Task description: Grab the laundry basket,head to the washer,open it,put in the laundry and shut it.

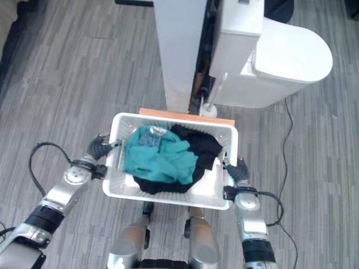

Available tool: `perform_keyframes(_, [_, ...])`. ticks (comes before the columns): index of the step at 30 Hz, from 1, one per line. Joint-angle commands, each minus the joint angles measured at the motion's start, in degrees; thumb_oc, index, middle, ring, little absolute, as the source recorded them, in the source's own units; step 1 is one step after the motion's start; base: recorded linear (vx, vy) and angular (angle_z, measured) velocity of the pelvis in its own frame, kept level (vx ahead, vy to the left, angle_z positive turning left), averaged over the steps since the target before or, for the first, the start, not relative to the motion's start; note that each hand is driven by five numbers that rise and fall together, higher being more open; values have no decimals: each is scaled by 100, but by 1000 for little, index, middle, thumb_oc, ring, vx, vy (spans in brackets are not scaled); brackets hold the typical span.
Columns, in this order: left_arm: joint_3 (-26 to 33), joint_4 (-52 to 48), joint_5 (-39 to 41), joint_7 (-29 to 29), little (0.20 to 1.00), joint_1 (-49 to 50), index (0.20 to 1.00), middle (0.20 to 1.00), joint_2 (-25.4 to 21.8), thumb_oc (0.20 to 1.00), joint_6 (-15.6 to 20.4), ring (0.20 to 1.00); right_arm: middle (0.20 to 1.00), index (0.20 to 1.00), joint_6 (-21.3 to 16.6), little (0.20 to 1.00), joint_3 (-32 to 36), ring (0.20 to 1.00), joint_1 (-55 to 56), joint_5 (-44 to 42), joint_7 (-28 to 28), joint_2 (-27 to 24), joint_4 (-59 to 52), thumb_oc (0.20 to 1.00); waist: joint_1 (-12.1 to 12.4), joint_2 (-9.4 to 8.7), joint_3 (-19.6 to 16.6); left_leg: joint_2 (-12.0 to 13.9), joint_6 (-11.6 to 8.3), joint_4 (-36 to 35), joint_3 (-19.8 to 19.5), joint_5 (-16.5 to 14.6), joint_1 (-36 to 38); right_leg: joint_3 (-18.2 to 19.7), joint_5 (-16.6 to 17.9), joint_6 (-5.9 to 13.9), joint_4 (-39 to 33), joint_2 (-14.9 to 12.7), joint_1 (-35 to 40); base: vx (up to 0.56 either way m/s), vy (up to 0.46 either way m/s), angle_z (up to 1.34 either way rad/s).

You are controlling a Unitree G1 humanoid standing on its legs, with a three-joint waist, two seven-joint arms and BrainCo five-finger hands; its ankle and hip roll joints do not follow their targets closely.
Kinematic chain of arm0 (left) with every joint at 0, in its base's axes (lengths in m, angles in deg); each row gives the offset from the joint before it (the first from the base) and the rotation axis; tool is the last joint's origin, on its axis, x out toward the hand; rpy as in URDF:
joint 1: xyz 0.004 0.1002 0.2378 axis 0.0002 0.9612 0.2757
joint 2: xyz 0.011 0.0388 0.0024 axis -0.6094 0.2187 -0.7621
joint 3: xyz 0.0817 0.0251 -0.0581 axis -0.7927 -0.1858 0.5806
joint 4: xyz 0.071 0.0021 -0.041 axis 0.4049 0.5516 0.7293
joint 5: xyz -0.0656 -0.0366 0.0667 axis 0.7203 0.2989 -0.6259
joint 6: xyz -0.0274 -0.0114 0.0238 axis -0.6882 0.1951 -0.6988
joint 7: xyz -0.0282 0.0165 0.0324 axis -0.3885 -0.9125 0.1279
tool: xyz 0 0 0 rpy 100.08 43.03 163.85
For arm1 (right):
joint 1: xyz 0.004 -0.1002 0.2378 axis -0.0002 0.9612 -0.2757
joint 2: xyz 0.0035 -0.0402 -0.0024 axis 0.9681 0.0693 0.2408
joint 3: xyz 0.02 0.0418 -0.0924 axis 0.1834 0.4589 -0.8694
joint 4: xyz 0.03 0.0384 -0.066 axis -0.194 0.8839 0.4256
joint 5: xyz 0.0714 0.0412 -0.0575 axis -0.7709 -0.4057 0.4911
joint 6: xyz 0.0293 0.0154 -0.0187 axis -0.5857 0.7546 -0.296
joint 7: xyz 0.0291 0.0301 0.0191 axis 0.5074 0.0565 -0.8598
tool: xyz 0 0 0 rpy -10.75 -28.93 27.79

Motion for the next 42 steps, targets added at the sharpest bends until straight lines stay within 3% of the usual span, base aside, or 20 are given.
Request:
perform_keyframes(1, [462,-181,-150,324,200,249,200,200,-124,200,136,200,200,200,-453,200,511,200,197,-708,-603,42,-1232,200,145,154,-827,185,185,18,-209,-70,-118,-58,-591,168,448,-368,537,38,-38,1])
perform_keyframes(6, [1104,-708,-118,713,200,1652,200,200,394,200,-7,200,200,200,-420,200,528,200,688,-920,-878,208,-1326,200,186,169,-1270,232,214,18,-223,-121,92,-82,-817,126,619,-306,759,25,-44,3])
perform_keyframes(16, [1177,-974,-27,963,200,2029,200,200,834,200,-154,200,200,200,-412,200,563,200,913,-990,-893,230,-1222,200,200,169,-1666,317,95,18,-305,79,-14,-234,-915,45,460,-166,989,-29,-94,9])
perform_keyframes(21, [1131,-1148,13,1046,200,2023,200,200,945,200,-157,200,200,200,-427,200,652,200,963,-876,-783,54,-1308,200,211,144,-1665,488,-28,23,-378,373,-157,-385,-963,-61,250,36,1180,-82,-193,25])
perform_keyframes(25, [1053,-1122,-71,1017,200,1837,200,200,924,200,-120,200,200,200,-449,200,732,200,916,-886,-644,-75,-1322,200,198,86,-1487,690,-164,61,-266,966,-558,-614,-937,-82,232,56,1161,-153,-114,26])
perform_keyframes(30, [1086,-1079,-177,925,200,1720,200,200,947,200,-88,200,200,200,-438,200,631,200,841,-831,-595,-103,-1345,200,158,-55,-1521,953,-18,453,-129,656,-143,-465,-739,-100,155,-14,938,-147,-41,12])
perform_keyframes(32, [1163,-1075,-189,944,200,1819,200,200,992,200,-103,200,200,200,-462,200,567,200,814,-802,-618,-121,-1298,200,112,8,-1663,1058,-6,372,-218,639,208,-413,-746,-72,185,53,862,-44,48,0])
perform_keyframes(33, [1259,-1103,-167,941,200,1997,200,200,1019,200,-128,200,200,200,-454,200,602,200,849,-774,-626,-101,-1236,200,39,111,-1819,1191,-95,89,-128,855,391,-385,-756,-33,132,137,882,-1,59,-16])
perform_keyframes(35, [1285,-1087,-172,939,200,2087,200,200,1031,200,-125,200,200,200,-462,200,598,200,867,-758,-638,-86,-1211,200,42,150,-1875,1192,-133,32,-156,998,365,-368,-768,-19,133,149,897,-7,68,-19])
perform_keyframes(37, [1323,-1051,-183,944,200,2154,200,200,1029,200,-108,200,200,200,-478,200,592,200,853,-757,-659,-74,-1153,200,47,196,-1900,1175,-134,18,-121,948,421,-311,-770,-8,184,131,916,-32,81,-10])
perform_keyframes(40, [1354,-1007,-196,926,200,2161,200,200,1068,200,-75,200,200,200,-490,200,493,200,702,-674,-656,-51,-990,200,73,287,-1885,1119,-73,72,-85,758,561,-79,-707,39,289,45,874,-87,120,-46])
perform_keyframes(42, [1362,-1004,-169,927,200,2111,200,200,1081,200,-18,200,200,200,-504,200,442,200,568,-616,-663,-52,-829,200,115,309,-1806,931,7,509,-304,370,545,349,-528,127,437,-135,640,-237,274,-75])
